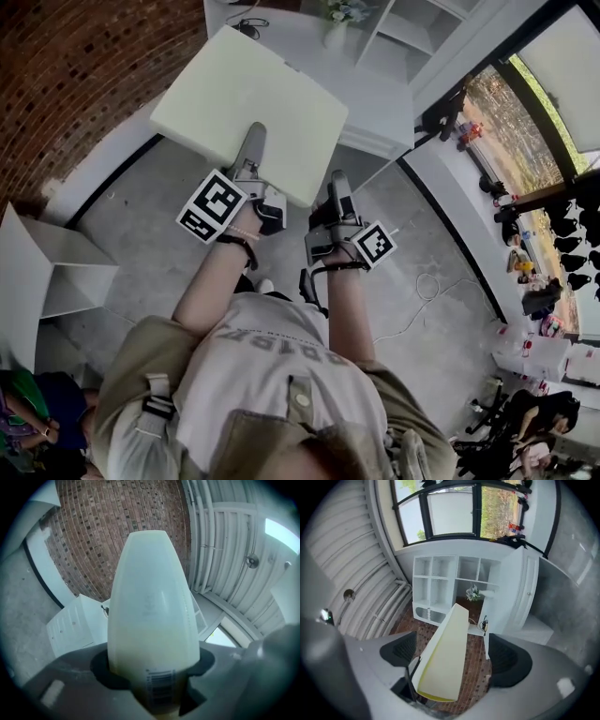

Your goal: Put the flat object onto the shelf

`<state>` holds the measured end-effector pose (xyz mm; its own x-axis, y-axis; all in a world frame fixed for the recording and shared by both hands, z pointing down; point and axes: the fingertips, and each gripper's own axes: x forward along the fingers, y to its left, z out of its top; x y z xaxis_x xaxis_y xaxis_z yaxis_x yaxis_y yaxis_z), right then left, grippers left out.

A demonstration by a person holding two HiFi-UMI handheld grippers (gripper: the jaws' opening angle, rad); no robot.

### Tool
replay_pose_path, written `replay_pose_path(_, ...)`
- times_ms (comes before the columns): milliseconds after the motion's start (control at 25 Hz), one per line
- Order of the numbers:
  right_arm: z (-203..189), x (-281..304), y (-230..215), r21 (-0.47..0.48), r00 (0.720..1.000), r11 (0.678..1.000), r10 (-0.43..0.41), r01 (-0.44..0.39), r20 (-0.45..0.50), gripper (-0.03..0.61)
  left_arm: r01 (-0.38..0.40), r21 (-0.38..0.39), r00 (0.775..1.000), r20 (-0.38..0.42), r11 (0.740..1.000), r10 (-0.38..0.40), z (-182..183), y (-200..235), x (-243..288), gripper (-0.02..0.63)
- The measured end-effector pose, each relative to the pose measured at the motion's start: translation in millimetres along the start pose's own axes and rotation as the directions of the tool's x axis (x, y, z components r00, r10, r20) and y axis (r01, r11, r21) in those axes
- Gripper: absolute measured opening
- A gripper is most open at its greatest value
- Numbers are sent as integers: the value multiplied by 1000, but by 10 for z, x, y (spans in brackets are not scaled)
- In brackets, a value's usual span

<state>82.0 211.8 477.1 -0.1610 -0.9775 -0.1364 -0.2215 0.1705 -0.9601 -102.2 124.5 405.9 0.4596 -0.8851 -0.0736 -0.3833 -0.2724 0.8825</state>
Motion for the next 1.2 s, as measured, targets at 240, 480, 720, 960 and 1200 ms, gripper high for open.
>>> replay_pose_path(240, -114, 184, 17, 115, 998, 992, 53, -49, -24, 489, 1, -63, 1000, -4, 998, -1, -127, 64, 180, 298)
replay_pose_path(480, -114, 481, -43, 154, 995, 985, 86, -78, -50, 492, 15, -102, 999, -41, 995, -19, -248, 167, 441, 298)
replay_pose_path(720, -5, 848, -97, 87, 996, 994, 71, -65, -61, 371, 45, -148, 996, -72, 988, -56, -206, 241, 817, 301)
replay_pose_path(960, 120, 1328, -91, 56, 995, 995, 91, -88, -47, 346, 116, -135, 986, -103, 984, -131, -13, 211, 1326, 313)
replay_pose_path(1200, 309, 1816, 11, -16, 990, 990, 137, -138, -43, 339, 246, -96, 944, -205, 965, -260, 133, 104, 1829, 351)
